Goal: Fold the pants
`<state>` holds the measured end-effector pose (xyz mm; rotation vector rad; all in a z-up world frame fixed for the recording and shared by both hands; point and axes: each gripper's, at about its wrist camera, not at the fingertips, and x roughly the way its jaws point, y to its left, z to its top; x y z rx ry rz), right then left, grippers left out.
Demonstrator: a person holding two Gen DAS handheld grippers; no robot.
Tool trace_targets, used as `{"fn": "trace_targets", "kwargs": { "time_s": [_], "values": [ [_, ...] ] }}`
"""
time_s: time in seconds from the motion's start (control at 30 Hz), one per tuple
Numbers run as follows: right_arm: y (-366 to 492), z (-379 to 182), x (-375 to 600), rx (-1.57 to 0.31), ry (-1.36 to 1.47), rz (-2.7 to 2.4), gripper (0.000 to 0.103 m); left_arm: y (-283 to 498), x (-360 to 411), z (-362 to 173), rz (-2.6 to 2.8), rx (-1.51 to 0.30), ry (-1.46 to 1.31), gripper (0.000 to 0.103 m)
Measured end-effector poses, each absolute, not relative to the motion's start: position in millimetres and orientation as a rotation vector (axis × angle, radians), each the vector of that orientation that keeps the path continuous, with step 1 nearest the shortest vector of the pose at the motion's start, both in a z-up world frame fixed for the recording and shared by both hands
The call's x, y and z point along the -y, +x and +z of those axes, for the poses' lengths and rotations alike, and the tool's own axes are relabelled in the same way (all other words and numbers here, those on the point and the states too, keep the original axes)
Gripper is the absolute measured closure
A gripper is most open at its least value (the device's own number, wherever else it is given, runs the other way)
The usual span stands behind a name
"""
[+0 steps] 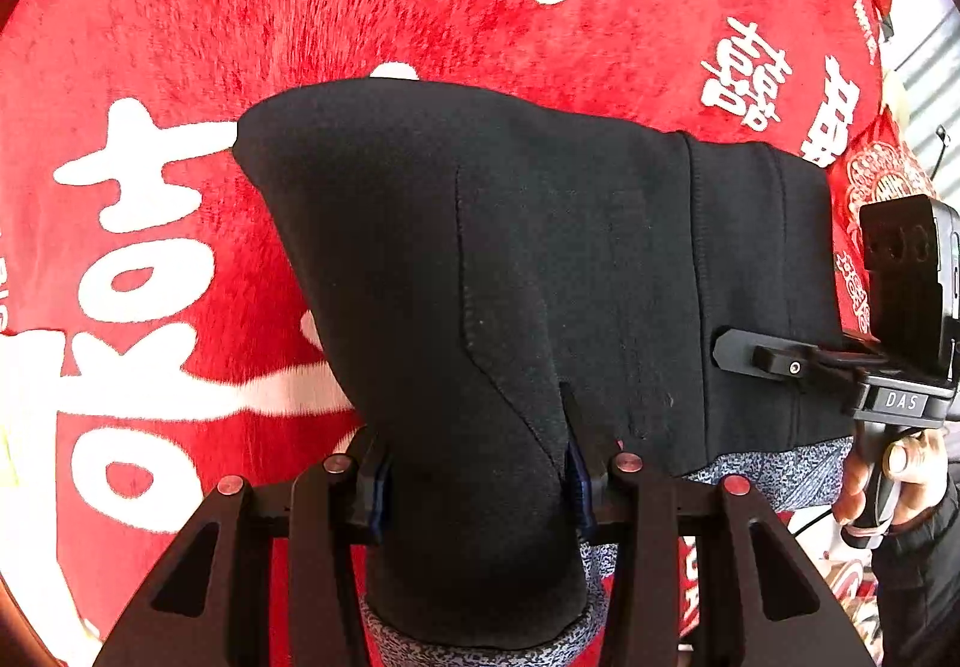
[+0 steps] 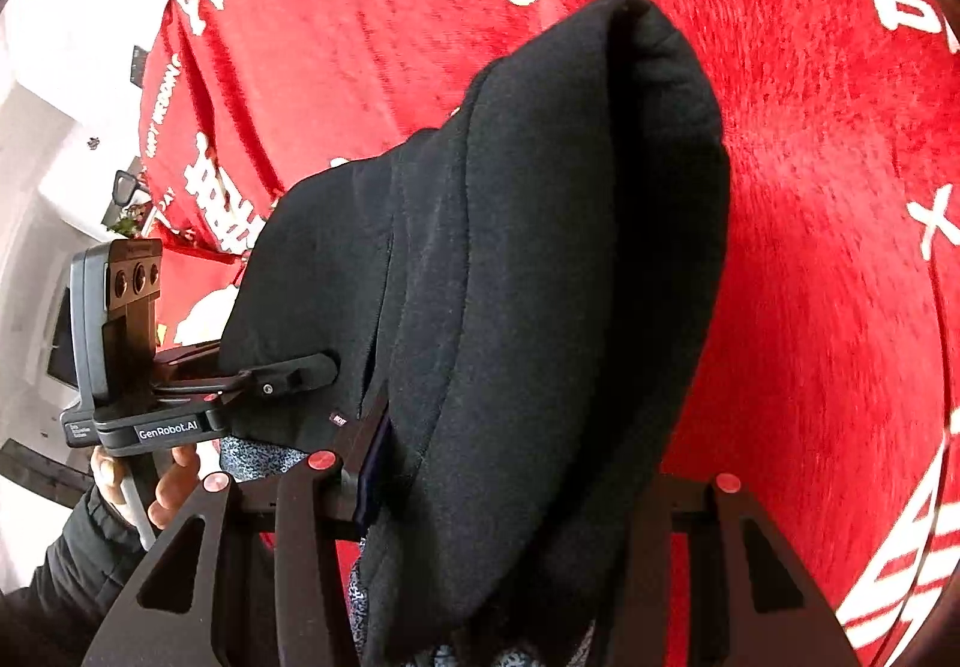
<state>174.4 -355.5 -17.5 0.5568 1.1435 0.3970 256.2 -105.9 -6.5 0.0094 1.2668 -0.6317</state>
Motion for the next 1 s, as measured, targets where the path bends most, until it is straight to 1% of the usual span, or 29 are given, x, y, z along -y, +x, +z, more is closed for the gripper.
{"fn": "trace_targets", "kwargs": {
  "time_s": [0.1, 0.27, 0.3, 0.33, 0.4, 0.43, 0.53, 0.63, 0.73, 0.83, 0.87, 0.9, 1.0],
  "values": [
    [187, -31, 360, -1.173, 0.559, 0.396, 0.052, 270, 108, -30, -0.621, -1.309, -0.007, 0.057],
    [205, -59, 363, -1.235, 0.559, 0.354, 0.047, 274, 107, -47, -0.605, -1.31, -0.022, 0.049],
    [205, -64, 366, -1.242, 0.572, 0.338, 0.045, 274, 108, -49, -0.591, -1.309, -0.007, 0.042],
    [205, -68, 369, -1.247, 0.584, 0.324, 0.043, 274, 109, -53, -0.564, -1.312, 0.01, 0.031],
    [205, -76, 371, -1.268, 0.6, 0.279, 0.024, 273, 109, -56, -0.533, -1.313, 0.019, 0.024],
    [205, -78, 371, -1.281, 0.607, 0.253, 0.021, 273, 107, -55, -0.528, -1.31, 0.014, 0.023],
    [198, -73, 373, -1.284, 0.602, 0.209, 0.02, 267, 103, -46, -0.516, -1.304, 0.051, 0.023],
    [193, -44, 369, -1.264, 0.516, 0.135, 0.018, 253, 101, -28, -0.489, -1.259, 0.141, 0.023],
    [175, -7, 374, -1.196, 0.433, 0.048, 0.017, 236, 96, -9, -0.448, -1.213, 0.189, 0.023],
    [154, 27, 366, -1.135, 0.351, -0.017, 0.009, 215, 89, 6, -0.425, -1.175, 0.193, 0.023],
    [148, 34, 360, -1.12, 0.324, -0.032, 0.003, 208, 89, 10, -0.414, -1.158, 0.202, 0.023],
    [140, 43, 352, -1.105, 0.286, -0.053, 0.0, 197, 88, 15, -0.392, -1.134, 0.223, 0.023],
    [119, 58, 319, -1.078, 0.174, -0.099, 0.0, 175, 87, 19, -0.355, -1.116, 0.255, 0.023]
  ]
}}
